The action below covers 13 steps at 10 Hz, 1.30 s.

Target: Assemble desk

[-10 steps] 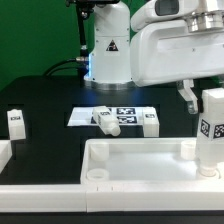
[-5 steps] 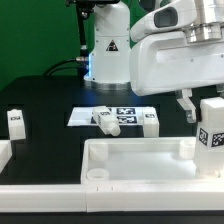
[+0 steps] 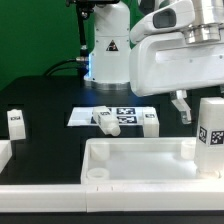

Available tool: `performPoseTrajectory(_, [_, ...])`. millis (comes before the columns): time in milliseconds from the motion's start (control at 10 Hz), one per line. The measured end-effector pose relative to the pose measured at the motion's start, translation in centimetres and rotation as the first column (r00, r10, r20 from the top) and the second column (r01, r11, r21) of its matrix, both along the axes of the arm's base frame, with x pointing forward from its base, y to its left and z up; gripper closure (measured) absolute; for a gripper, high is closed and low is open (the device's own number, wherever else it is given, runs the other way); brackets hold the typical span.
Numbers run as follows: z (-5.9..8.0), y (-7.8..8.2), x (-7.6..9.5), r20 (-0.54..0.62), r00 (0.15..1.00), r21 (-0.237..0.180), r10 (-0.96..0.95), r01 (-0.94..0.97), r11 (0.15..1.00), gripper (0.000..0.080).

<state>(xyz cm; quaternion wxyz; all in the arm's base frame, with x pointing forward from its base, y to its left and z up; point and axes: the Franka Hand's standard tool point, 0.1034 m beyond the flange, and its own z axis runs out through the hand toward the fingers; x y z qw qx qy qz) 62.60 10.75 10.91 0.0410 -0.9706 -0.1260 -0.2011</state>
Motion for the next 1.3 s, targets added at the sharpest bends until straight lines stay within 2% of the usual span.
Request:
performPoseTrajectory(100, [-0.1,0.0,-0.1,-0.025,1.000,0.000,0.000,0.000,1.000,0.0304])
performPoseTrajectory(200, [0.7,0.2,0.3,-0.075,0.997,-0.001,0.004,-0.004,1.000,0.0183])
performPoseTrajectory(300, [1.7,0.2,1.5,-0.063,0.998,0.001,0.002,-0.002,1.000,0.0156])
performPoseTrajectory(500, [1.4,0.7,0.9,-0.264,0.964,0.001,-0.032,0.033,0.999,0.0152])
performPoseTrajectory(600, [1.5,1.0,1.7,-0.318,0.947,0.002,-0.046,0.049,0.999,0.0152])
performPoseTrajectory(800, [1.4,1.4,1.7,-0.444,0.895,-0.006,-0.048,0.051,0.999,0.0150])
performPoseTrajectory(1000, [1.2,1.6,1.7,-0.443,0.895,-0.004,-0.058,0.062,0.998,0.0150])
performPoseTrajectory(1100, [1.2,1.6,1.7,-0.443,0.894,-0.004,-0.064,0.070,0.998,0.0245])
performPoseTrajectory(1200, [1.2,1.6,1.7,-0.447,0.890,-0.006,-0.090,0.098,0.995,0.0429])
performPoseTrajectory(1300, [1.3,1.4,1.8,-0.453,0.876,-0.014,-0.163,0.176,0.984,0.0489])
